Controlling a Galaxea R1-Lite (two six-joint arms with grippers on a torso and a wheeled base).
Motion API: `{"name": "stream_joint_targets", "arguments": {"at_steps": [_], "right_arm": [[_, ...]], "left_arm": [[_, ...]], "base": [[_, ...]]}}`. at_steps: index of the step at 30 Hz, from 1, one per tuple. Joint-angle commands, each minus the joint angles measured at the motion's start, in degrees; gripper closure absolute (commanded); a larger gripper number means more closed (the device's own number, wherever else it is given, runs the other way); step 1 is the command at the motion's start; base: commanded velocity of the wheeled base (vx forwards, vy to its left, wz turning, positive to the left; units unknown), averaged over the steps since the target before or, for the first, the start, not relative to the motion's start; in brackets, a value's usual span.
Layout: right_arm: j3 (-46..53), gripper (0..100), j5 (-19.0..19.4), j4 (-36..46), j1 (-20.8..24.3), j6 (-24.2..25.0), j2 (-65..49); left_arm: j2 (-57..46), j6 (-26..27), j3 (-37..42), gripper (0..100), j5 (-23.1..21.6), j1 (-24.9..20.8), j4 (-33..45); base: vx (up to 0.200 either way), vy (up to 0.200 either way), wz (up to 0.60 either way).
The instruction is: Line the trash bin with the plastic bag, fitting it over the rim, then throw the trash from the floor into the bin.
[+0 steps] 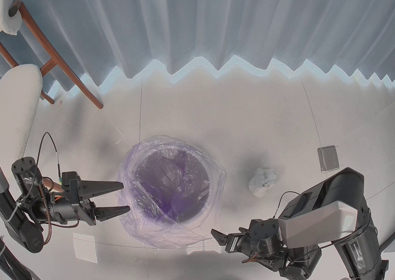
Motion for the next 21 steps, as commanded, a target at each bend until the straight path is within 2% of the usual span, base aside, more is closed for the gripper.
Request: {"name": "stream_joint_targets", "arguments": {"at_steps": [1, 3, 4, 5, 8, 10, 11, 12, 13, 16, 18, 21], "right_arm": [[-0.6, 0, -0.5, -1.0, 0.0, 0.0, 0.5], [-0.7, 0, -0.8, -1.0, 0.0, 0.0, 0.6], [-0.7, 0, -0.8, -1.0, 0.0, 0.0, 0.6], [-0.8, 0, -0.9, -1.0, 0.0, 0.0, 0.6], [-0.8, 0, -0.9, -1.0, 0.0, 0.0, 0.6], [-0.8, 0, -0.9, -1.0, 0.0, 0.0, 0.6], [-0.8, 0, -0.9, -1.0, 0.0, 0.0, 0.6], [-0.9, 0, -0.9, -1.0, 0.0, 0.0, 0.6], [-1.0, 0, -1.0, -1.0, 0.0, 0.0, 0.6], [-1.0, 0, -1.0, -1.0, 0.0, 0.0, 0.6], [-1.0, 0, -1.0, -1.0, 0.0, 0.0, 0.6], [-1.0, 0, -1.0, -1.0, 0.0, 0.0, 0.6]], "left_arm": [[8.8, 7.6, -0.4, 0, 11.0, -3.0, -0.5], [8.7, 7.5, -2.6, 0, 21.6, -6.9, 0.1], [8.7, 7.5, -2.8, 0, 23.1, -7.5, 0.1], [8.5, 7.7, -3.0, 0, 28.7, -10.3, 0.2], [8.0, 8.6, -2.3, 0, 28.7, -11.1, 1.7], [7.5, 11.9, -1.8, 0, 28.7, -11.2, 4.7], [7.5, 11.9, -1.8, 0, 28.7, -11.2, 4.7], [7.0, 16.0, -1.2, 0, 29.1, -11.4, 8.1], [5.0, 17.9, -1.0, 0, 29.6, -11.7, 11.2], [0.0, 18.0, -2.4, 0, 30.9, -11.7, 18.7], [-5.2, 19.6, -5.8, 0, 32.3, -11.7, 28.8], [-12.5, 25.3, -8.7, 0, 37.2, -12.8, 42.1]], "base": [[0.0, 0.0, 0.0], [0.0, 0.0, 0.0], [0.0, 0.0, 0.0], [0.0, 0.0, 0.0], [0.0, 0.0, 0.0], [0.0, 0.0, 0.0], [0.0, 0.0, 0.0], [0.0, 0.0, 0.0], [0.0, 0.0, 0.0], [0.0, 0.0, 0.0], [0.0, 0.0, 0.0], [0.0, 0.0, 0.0]]}}
